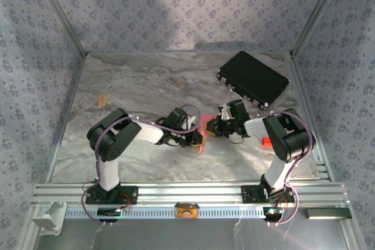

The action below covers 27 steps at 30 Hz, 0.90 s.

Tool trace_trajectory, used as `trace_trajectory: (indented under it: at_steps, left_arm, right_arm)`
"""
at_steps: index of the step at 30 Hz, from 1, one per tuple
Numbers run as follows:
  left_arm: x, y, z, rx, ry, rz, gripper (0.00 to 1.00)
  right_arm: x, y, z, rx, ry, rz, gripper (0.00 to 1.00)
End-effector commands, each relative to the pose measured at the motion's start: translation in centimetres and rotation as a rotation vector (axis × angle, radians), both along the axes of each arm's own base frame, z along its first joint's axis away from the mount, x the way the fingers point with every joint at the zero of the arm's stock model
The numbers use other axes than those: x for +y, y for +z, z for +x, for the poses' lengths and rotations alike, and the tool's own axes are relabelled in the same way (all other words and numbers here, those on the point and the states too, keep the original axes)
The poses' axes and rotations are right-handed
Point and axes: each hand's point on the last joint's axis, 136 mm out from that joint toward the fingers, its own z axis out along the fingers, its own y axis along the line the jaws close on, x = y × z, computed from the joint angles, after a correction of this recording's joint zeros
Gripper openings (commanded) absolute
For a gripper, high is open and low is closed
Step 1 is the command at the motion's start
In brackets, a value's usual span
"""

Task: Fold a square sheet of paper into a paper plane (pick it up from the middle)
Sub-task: Fold the wing for the fifth time at the center of the table.

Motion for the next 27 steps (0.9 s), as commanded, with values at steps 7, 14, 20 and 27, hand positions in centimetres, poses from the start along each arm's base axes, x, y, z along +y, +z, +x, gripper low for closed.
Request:
trace_trajectory:
  at_steps: [7,14,20,27]
  left_arm:
    - [2.5,-3.1,-0.7,0.060,0.035,0.134,0.11]
    - [1.7,0.3,0.0,0.007,0.044,0.072,0.22]
    - [0.9,2.0,0.5,-0.011,0.046,0.026,0.23]
    - [-0.1,2.5,0.8,0.008,0.049,-0.043,0.25]
  right_arm:
    - [-1.3,-2.8,-0.3,0.070,-0.031,-0.100,0.12]
    - [-1.4,-3.0,-0.5,0.083,-0.030,-0.123,0.11]
    - [-1.4,-3.0,-0.6,0.082,-0.026,-0.125,0.11]
    - [-1.3,-2.9,-0.7,0.082,-0.020,-0.127,0.11]
